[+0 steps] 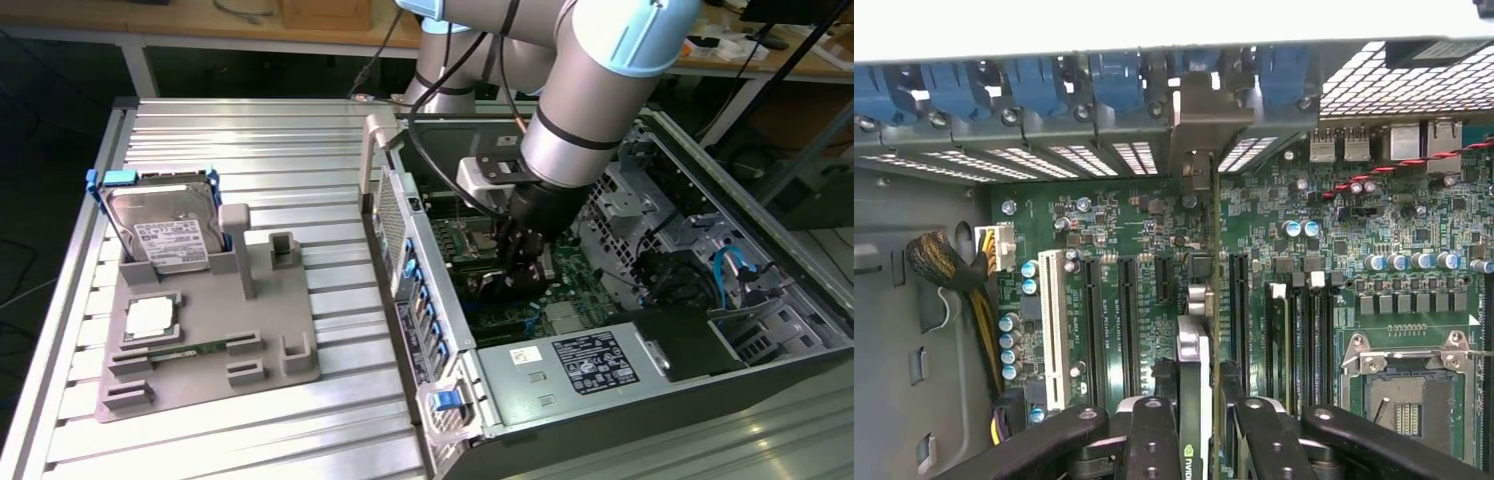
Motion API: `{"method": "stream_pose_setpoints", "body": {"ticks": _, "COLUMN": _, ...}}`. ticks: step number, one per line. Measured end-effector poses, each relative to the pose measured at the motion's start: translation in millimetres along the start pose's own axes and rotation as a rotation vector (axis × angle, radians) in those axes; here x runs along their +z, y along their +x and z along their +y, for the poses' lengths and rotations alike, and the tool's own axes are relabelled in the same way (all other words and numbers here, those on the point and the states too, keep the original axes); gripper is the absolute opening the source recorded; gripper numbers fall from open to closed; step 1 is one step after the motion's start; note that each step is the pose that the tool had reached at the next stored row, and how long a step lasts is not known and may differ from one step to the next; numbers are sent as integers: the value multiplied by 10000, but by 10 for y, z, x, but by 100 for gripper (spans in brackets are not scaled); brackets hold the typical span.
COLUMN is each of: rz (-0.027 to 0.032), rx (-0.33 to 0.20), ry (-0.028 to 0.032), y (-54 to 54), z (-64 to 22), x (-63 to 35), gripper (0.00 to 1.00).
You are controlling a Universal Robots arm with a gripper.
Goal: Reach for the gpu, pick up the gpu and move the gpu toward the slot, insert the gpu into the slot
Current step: 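Insert the gpu into the slot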
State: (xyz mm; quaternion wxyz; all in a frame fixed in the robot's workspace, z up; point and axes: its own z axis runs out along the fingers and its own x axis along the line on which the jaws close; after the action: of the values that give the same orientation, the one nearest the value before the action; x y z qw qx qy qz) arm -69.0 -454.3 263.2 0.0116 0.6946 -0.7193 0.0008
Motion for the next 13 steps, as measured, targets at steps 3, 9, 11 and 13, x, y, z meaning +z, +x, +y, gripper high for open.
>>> {"method": "stream_pose_setpoints", "body": {"ticks": 3, "rz": -1, "rx": -10, "ry": 0, "y": -2, "z": -2, "x": 0, "gripper": 27}}
{"method": "stream_pose_setpoints", "body": {"ticks": 9, "rz": 0, "rx": -115, "ry": 2, "y": -5, "z": -4, "x": 1, "gripper": 27}}
{"method": "stream_pose_setpoints", "body": {"ticks": 11, "rz": 1, "rx": -161, "ry": 3, "y": -8, "z": -7, "x": 1, "gripper": 27}}
{"method": "stream_pose_setpoints", "body": {"ticks": 13, "rz": 3, "rx": -197, "ry": 4, "y": -9, "z": -7, "x": 0, "gripper": 27}}
